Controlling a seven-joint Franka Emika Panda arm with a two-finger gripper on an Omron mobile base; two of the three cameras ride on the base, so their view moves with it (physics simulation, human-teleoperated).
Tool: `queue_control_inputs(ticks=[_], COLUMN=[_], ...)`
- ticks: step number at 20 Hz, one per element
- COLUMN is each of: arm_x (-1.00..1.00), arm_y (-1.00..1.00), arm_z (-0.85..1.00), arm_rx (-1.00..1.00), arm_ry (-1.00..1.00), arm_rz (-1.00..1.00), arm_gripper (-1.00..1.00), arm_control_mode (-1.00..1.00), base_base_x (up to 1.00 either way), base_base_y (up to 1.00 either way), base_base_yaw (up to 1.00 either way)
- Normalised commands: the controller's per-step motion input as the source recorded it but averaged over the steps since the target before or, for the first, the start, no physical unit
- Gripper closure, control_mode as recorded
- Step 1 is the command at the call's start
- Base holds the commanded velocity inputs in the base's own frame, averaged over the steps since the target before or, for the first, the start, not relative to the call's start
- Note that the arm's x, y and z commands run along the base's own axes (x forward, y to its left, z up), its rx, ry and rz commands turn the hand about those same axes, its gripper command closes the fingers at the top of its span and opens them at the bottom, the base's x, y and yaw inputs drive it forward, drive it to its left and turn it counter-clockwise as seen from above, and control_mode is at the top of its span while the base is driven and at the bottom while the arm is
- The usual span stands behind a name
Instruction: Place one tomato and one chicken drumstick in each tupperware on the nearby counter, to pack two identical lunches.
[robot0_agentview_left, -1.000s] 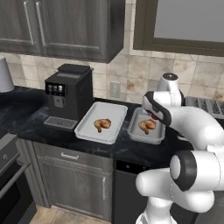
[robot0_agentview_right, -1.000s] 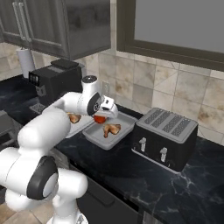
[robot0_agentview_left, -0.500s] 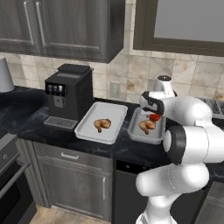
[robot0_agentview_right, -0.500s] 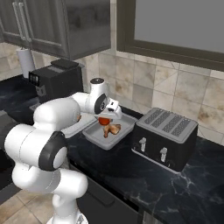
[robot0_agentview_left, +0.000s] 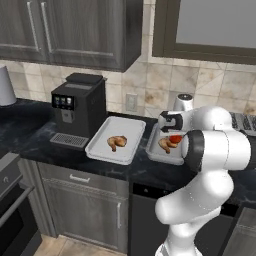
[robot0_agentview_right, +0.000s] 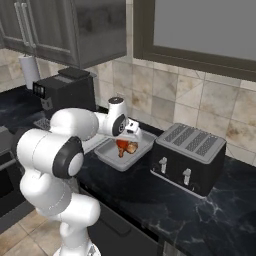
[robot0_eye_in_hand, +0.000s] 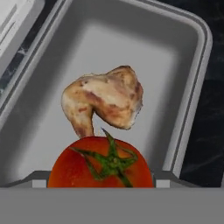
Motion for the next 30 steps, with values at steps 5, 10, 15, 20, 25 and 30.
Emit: queue_control_inputs(ticks=[5,10,15,20,25,30], arm_x=[0.23,0.28,0.05,0.17,0.07,-0.04], arm_y=[-0.04,-0.02,-0.17,-0.03,0.0,0.0], arm_z=[-0.39,-0.29,-0.13,-0.18,-0.05,0.0], arm_rx=[0.0,0.0,0.0,0.0,0.0,0.0], arm_ry=[0.0,0.0,0.0,0.0,0.02,0.02], arm_rz=[0.0,0.0,0.0,0.0,0.0,0.0], arm_gripper=[1.0,1.0,1.0,1.0,-1.0,-1.0], arm_control_mode=[-1.0,-1.0,-1.0,-1.0,-1.0,-1.0], base_base_x=[0.0,0.0,0.0,0.0,0.0,0.0], base_base_y=[0.0,0.0,0.0,0.0,0.0,0.0], base_base_yaw=[0.0,0.0,0.0,0.0,0.0,0.0])
